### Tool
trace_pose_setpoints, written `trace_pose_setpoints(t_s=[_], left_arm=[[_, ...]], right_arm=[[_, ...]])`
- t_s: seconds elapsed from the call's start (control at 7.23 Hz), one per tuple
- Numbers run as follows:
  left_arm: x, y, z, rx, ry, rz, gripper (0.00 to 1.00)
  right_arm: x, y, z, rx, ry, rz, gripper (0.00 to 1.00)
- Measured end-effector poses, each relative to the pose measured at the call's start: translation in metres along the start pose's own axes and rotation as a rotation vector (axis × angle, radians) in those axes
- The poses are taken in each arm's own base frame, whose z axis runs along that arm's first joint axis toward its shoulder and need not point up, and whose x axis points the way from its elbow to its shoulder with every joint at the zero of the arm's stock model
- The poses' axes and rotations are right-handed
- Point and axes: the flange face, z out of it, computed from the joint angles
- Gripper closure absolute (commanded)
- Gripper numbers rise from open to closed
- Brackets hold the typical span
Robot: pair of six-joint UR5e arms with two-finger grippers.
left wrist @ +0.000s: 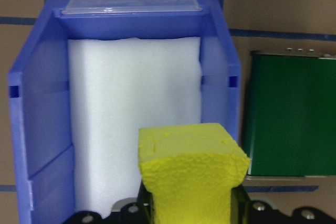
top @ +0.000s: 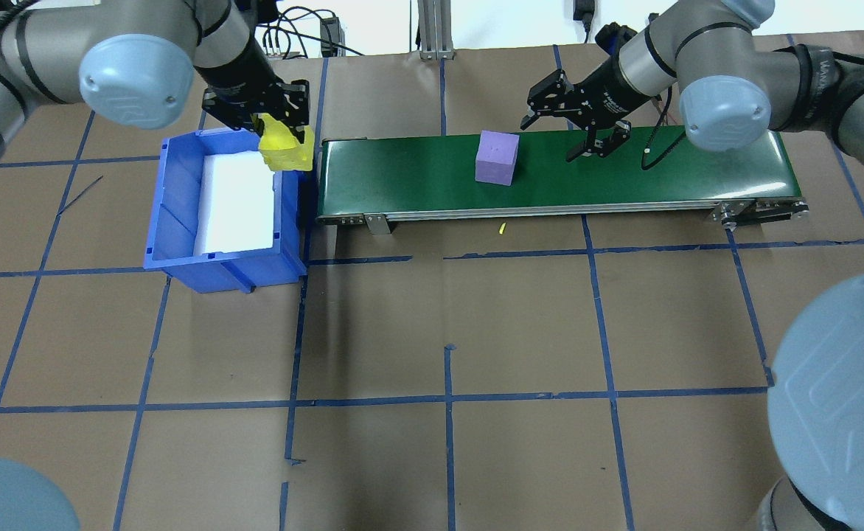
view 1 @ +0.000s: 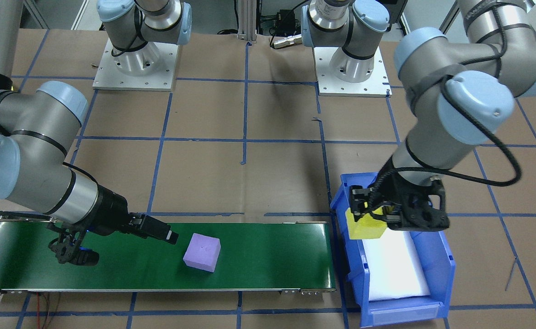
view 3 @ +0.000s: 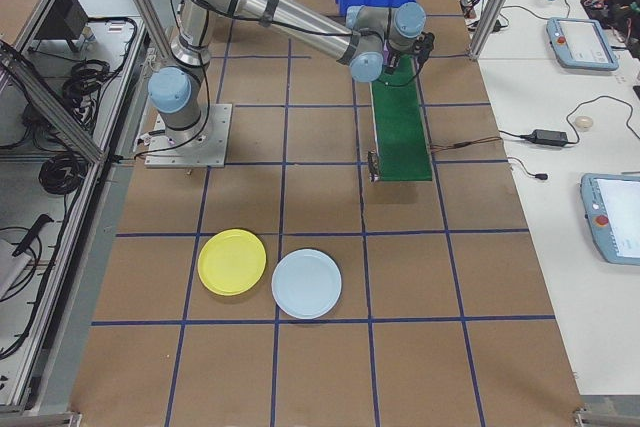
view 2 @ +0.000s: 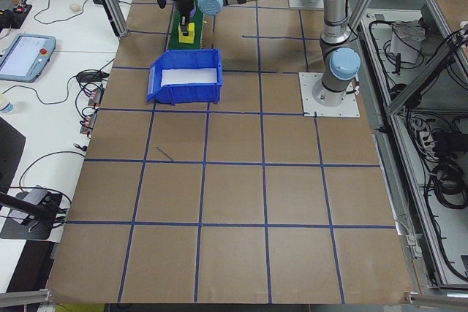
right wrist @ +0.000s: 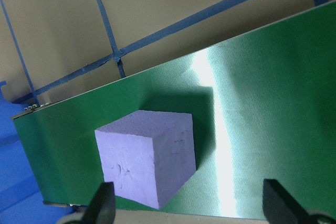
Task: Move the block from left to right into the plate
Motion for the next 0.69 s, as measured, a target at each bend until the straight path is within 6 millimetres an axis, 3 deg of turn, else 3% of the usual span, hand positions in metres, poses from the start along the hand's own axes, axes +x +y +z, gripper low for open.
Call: trace_pose_setpoints(t_s=[0.28, 0.42, 0.55, 0.69], left_arm=[[0.031, -0.003, 0.035, -0.004, 0.006, 0.025, 0.55], [0.040, -0.008, 0.053, 0.001, 0.008, 0.024, 0.53], [0.043, -0.014, 0.073, 0.004, 0.009, 0.022, 0.46], [0.045, -0.018, 0.086, 0.004, 0.009, 0.022, 0.07]], right_arm=[[0.007, -0.010, 0.000, 0.028, 0.075, -0.085, 0.00], [0.006, -0.015, -0.002, 0.038, 0.090, -0.112, 0.00], [0.005, -0.022, -0.004, 0.047, 0.094, -0.124, 0.00], [0.004, -0.027, -0.004, 0.052, 0.094, -0.128, 0.00]])
